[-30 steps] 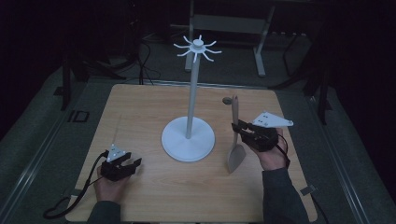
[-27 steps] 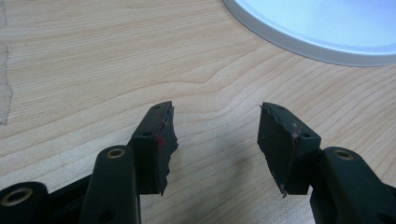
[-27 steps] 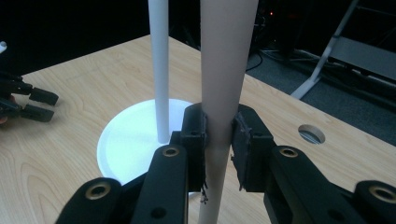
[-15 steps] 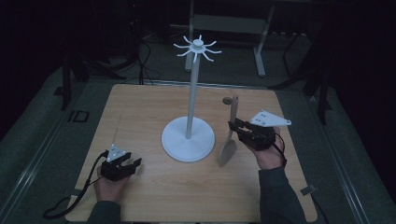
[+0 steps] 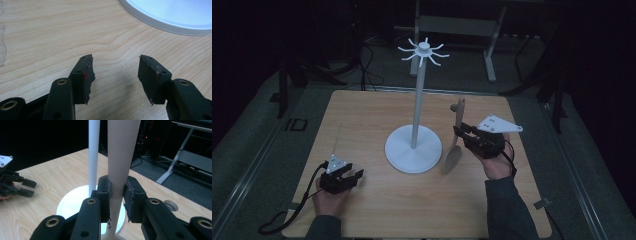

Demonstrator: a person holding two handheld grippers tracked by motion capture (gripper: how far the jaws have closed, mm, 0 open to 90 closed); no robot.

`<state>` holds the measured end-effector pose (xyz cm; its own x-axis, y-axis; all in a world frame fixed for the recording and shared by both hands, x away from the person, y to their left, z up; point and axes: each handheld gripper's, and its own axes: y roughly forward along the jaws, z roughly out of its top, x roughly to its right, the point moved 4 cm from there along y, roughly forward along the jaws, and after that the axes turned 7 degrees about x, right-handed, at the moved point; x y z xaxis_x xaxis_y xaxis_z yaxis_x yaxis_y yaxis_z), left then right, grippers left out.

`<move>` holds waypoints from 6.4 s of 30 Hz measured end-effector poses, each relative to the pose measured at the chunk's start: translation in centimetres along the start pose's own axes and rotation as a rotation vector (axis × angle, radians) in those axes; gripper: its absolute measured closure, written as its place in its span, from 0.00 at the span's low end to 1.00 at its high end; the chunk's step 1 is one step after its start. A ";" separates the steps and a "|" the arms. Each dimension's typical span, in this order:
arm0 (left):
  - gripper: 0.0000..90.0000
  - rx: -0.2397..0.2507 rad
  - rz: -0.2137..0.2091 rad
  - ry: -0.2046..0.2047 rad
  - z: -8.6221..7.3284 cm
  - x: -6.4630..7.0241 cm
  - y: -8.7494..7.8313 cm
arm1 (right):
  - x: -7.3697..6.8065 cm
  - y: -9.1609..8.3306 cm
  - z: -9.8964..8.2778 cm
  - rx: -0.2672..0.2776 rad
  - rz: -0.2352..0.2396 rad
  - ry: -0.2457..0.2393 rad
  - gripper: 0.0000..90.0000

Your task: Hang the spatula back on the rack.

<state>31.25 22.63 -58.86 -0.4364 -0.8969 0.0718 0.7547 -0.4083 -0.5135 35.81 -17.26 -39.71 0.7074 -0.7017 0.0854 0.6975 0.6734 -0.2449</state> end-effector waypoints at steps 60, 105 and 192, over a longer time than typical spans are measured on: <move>0.51 0.000 -0.003 -0.003 0.0 0.0 0.0 | -1.4 0.6 5.5 0.066 0.004 -0.042 0.84; 0.51 -0.002 -0.004 -0.001 0.0 0.0 0.0 | -2.4 1.4 7.8 0.086 0.009 -0.063 0.84; 0.51 0.004 -0.006 -0.004 0.0 0.0 0.0 | -2.1 5.1 8.8 0.021 0.015 0.008 0.69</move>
<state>31.27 22.60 -58.85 -0.4391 -0.8950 0.0784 0.7540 -0.4145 -0.5096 38.90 -10.32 -32.66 0.7165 -0.6936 0.0738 0.6895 0.6883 -0.2254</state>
